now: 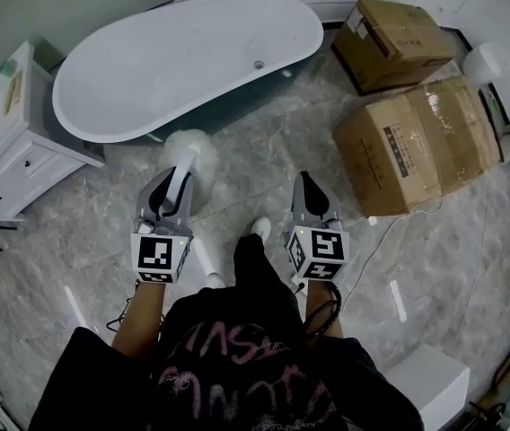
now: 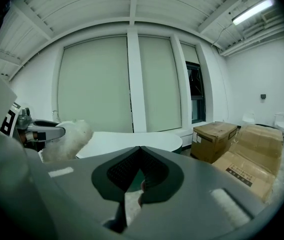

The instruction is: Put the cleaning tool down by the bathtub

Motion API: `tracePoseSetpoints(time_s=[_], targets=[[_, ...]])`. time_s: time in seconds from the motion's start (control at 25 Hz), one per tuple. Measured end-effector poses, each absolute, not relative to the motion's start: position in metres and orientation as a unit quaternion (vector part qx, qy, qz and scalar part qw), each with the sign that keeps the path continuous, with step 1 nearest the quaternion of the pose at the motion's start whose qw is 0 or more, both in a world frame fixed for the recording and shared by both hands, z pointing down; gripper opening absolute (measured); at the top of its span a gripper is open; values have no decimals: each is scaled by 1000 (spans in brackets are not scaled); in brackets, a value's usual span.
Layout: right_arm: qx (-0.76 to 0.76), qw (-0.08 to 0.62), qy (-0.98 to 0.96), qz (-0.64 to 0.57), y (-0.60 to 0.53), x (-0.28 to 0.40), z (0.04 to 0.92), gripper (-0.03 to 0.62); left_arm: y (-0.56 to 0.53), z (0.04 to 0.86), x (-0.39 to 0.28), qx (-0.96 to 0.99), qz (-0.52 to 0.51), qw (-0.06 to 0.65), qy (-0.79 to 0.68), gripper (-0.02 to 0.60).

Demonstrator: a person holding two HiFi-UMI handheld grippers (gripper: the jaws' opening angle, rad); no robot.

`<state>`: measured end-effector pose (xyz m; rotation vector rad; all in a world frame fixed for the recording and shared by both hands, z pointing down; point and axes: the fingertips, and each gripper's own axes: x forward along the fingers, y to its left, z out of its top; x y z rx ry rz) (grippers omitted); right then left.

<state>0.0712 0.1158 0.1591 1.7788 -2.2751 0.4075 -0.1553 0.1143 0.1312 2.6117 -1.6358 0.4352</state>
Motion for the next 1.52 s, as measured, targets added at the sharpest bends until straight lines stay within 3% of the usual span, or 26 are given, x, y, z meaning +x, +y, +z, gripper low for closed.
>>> tracePoseSetpoints(time_s=[0.68,1.52], targets=[[541,141,-806,192,-16,115,219,14,6,190,-88,820,204,71,-530,80],[554,160,-785,225,-39,78,263,14,-25,255,-121,819,224,125,-513,80]])
